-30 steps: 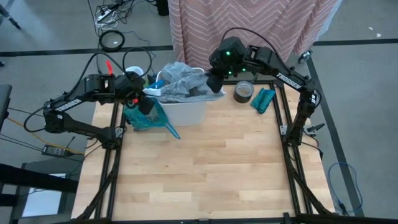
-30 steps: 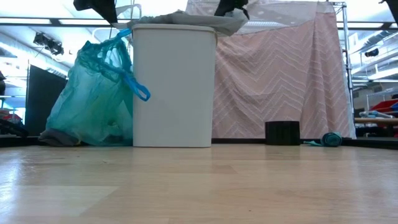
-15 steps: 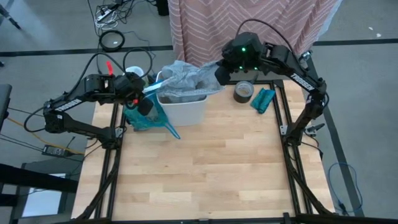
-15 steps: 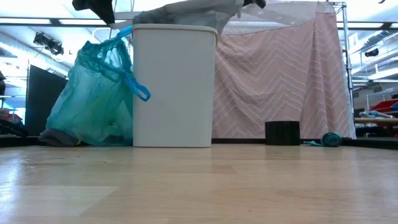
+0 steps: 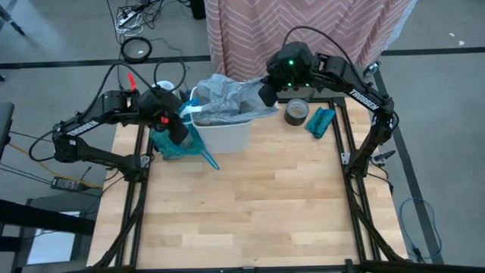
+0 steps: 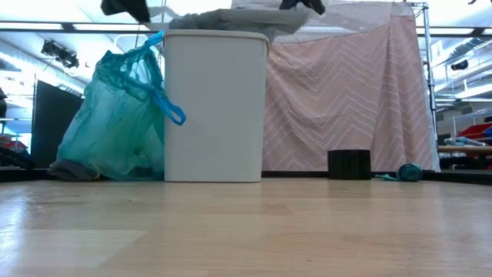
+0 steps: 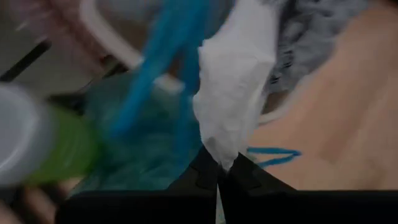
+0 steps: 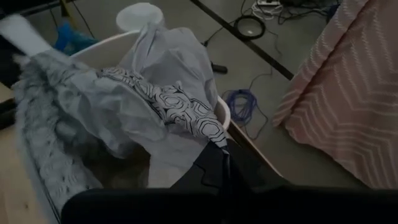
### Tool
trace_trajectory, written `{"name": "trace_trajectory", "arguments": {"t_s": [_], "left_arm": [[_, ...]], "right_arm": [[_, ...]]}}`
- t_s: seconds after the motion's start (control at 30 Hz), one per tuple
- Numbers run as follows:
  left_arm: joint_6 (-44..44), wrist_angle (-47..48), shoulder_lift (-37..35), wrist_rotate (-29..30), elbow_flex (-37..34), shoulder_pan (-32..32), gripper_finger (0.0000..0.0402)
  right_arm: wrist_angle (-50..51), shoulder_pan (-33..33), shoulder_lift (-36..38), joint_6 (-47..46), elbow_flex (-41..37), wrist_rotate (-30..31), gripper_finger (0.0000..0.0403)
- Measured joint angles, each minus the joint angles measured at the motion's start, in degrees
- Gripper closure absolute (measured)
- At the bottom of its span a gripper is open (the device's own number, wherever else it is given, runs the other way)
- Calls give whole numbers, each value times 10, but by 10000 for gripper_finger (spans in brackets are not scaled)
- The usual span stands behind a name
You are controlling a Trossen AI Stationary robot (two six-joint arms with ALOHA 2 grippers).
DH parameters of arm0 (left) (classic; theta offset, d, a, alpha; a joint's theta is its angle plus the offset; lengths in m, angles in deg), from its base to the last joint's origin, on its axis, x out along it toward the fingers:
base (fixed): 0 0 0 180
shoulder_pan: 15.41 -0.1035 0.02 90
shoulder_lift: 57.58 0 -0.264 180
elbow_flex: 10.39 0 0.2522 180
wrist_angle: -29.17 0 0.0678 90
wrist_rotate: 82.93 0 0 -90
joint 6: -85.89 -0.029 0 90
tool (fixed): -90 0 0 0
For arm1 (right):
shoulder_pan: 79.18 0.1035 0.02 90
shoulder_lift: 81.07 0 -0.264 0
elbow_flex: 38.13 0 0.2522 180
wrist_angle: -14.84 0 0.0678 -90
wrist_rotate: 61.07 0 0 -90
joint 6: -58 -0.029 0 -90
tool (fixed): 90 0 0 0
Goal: Place trash/remove bag and relplace
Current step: Insert the gray trash bag into the trash bin
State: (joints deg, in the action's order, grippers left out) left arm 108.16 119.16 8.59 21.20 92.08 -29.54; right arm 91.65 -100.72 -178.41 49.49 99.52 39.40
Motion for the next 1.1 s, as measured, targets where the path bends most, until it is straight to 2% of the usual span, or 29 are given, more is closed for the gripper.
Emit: {"name": "trace_trajectory", "arguments": {"t_s": [0.17,0.33,0.5,0.67,0.8,1.0,1.1], "left_arm": [[-54,-73,0,-89,0,0,364],[-93,-136,0,-176,0,0,303],[-111,-126,0,-195,0,0,223],[-65,-110,1,-220,17,0,163],[-55,-105,0,-198,52,0,144],[-87,-116,0,-72,105,-10,144],[-83,-138,1,-54,120,-23,144]], "right_arm": [[0,0,0,9,0,-1,403],[0,0,0,21,0,-23,403],[0,0,0,30,0,-27,403],[0,0,0,44,0,-34,403],[0,0,0,47,0,-42,403],[0,0,0,57,0,-54,403],[0,0,0,58,0,-57,403]]}}
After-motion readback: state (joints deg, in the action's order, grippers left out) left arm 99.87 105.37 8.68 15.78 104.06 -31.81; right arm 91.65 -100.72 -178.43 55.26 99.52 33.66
